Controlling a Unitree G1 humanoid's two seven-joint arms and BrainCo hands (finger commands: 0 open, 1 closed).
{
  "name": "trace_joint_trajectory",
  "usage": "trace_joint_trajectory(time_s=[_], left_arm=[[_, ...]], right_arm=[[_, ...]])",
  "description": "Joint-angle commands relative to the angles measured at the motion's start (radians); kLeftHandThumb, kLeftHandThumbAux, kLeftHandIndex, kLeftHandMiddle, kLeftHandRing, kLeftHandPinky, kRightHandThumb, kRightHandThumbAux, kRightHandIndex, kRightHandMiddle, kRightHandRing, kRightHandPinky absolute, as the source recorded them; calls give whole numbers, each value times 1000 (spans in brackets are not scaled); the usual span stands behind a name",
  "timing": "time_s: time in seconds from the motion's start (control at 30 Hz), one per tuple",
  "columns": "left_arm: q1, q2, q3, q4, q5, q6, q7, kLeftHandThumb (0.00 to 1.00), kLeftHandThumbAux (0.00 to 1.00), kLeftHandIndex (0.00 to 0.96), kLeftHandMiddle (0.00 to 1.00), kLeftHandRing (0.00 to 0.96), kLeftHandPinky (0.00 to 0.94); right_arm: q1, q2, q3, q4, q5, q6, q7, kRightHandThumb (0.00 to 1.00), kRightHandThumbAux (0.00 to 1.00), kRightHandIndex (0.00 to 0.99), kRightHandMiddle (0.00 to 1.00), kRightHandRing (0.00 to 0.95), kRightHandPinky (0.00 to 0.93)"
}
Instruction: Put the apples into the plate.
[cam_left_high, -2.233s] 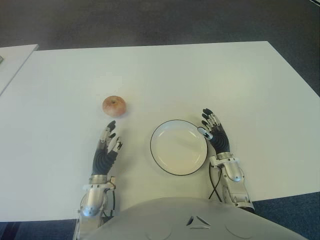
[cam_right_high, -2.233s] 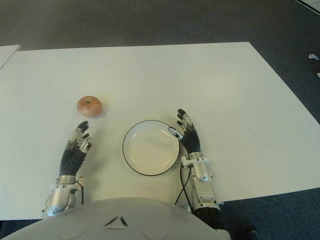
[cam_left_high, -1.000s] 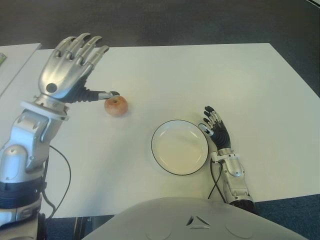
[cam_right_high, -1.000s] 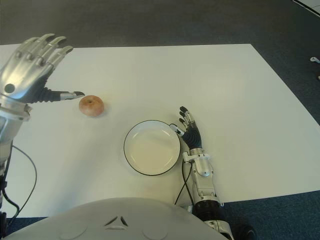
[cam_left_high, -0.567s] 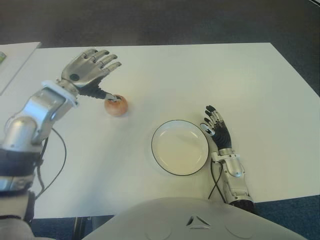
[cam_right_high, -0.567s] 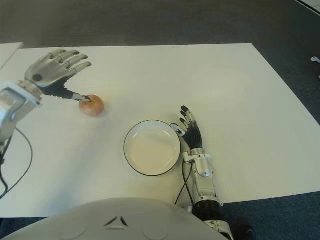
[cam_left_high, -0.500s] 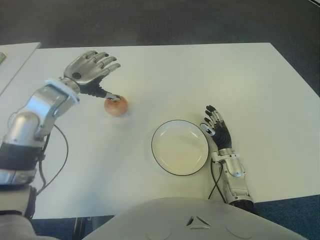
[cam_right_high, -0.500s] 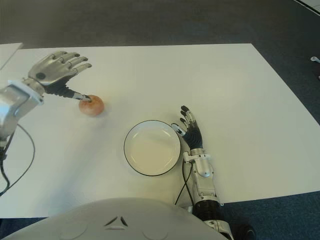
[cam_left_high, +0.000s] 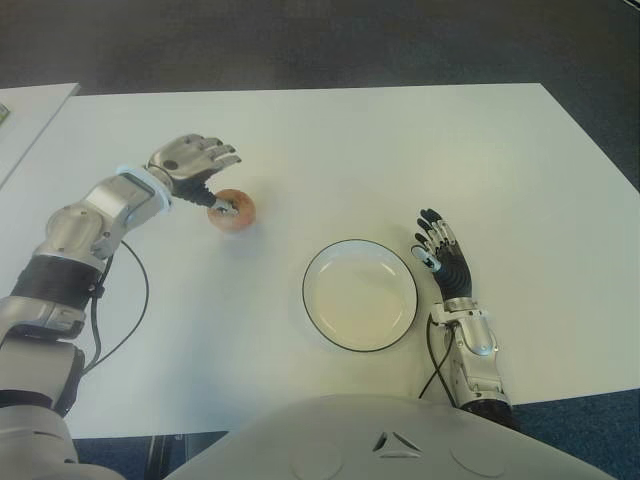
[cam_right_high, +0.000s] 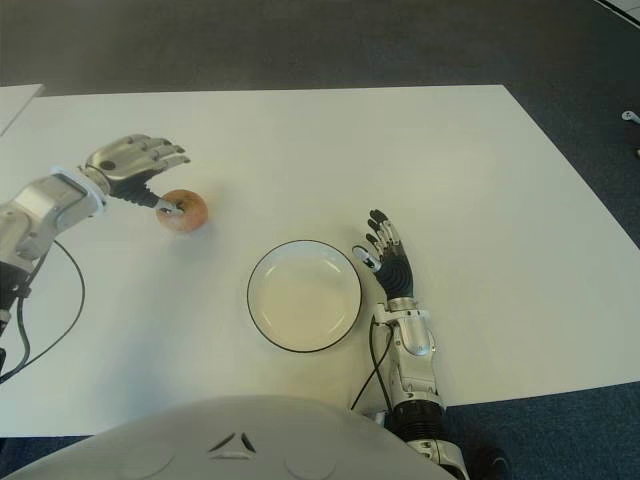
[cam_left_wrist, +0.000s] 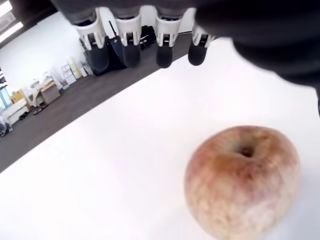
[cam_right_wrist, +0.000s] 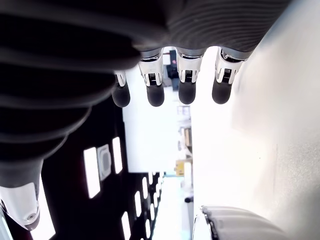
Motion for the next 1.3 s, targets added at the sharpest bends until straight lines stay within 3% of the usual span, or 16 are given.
trace_joint_trajectory(time_s=[0.03, 0.67, 1.3], left_arm=[[-8, -14, -38, 45, -2, -2, 43, 255, 233, 23, 0, 0, 18], [-51, -51, -162, 204, 30, 48, 152, 272, 218, 14, 0, 0, 27], [-29, -97, -208, 229, 8, 106, 146, 246, 214, 0, 0, 0, 22]], right_arm=[[81, 8, -13, 99, 18, 66, 8, 146, 568, 0, 32, 11, 41], [83, 0, -30, 104, -2, 6, 2, 152, 581, 0, 42, 23, 44], [68, -42, -23, 148, -43, -61, 17, 96, 546, 0, 8, 3, 37]])
